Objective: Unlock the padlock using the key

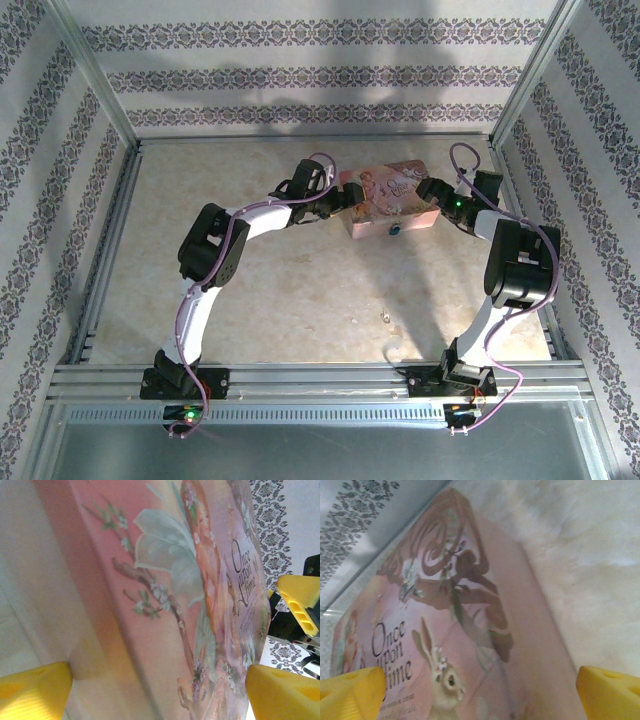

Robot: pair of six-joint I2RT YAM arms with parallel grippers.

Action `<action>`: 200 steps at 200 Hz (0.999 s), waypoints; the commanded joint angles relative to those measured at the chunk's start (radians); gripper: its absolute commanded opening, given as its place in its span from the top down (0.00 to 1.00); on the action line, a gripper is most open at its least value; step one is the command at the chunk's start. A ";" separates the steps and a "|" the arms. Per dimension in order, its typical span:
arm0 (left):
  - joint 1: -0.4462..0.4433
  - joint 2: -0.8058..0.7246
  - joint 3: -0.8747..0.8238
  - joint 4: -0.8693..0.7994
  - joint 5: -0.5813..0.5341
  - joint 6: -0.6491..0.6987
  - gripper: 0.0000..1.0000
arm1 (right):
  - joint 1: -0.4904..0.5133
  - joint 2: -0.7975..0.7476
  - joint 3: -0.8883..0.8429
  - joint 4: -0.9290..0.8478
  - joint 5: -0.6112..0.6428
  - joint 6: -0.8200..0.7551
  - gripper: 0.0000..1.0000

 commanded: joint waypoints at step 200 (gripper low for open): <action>0.085 -0.242 -0.226 -0.053 -0.015 0.102 0.09 | 0.388 -0.426 -0.375 0.028 0.013 0.080 0.06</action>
